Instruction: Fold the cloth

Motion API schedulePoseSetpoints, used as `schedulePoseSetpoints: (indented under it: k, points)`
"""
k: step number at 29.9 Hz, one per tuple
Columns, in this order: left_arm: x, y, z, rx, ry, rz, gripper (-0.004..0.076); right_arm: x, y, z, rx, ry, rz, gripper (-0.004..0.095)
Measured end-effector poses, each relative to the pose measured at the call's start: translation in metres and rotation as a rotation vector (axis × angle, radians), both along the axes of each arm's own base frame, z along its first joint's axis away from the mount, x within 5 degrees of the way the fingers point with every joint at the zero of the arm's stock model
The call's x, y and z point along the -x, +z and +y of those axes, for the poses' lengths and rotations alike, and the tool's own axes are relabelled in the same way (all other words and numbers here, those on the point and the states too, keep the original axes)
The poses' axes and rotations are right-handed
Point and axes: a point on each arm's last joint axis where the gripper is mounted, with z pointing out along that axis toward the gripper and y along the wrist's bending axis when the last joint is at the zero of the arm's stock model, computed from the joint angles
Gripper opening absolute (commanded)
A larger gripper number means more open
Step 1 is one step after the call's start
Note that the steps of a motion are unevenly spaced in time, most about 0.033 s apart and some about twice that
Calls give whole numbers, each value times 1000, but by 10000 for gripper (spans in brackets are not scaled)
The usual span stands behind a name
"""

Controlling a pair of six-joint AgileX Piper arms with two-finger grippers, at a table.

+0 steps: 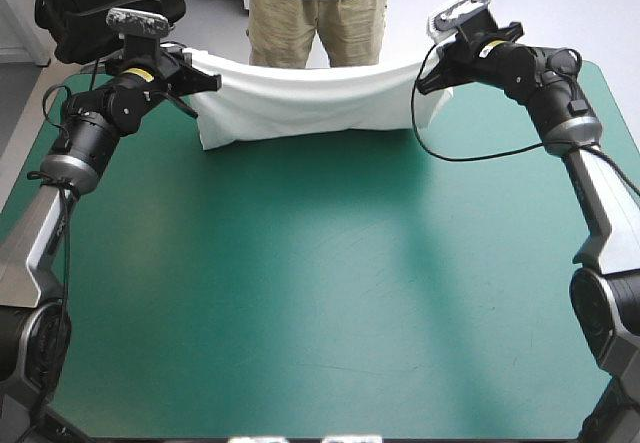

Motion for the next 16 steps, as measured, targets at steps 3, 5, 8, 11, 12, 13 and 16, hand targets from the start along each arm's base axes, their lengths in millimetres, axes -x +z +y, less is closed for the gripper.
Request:
schedulePoseSetpoints:
  k: [3,5,8,11,12,13,16]
  points:
    - [8,-18,-2,-32,-42,189,-17,9,-13,1,22,36,169,-17]
    - [14,-30,-1,-68,-61,290,-17,15,-19,2,32,52,264,-17]
    - [23,-50,1,-129,-78,434,-17,24,-26,2,48,75,383,-17]
    - [34,-67,3,-157,-86,547,-17,33,-33,2,70,101,505,-15]
    - [38,-71,4,-161,-89,576,-17,36,-34,1,75,108,541,-15]
    - [44,-75,5,-162,-90,597,-17,39,-36,1,71,110,566,-15]
    - [62,-79,7,-170,-97,636,-17,52,-45,0,71,107,627,-15]
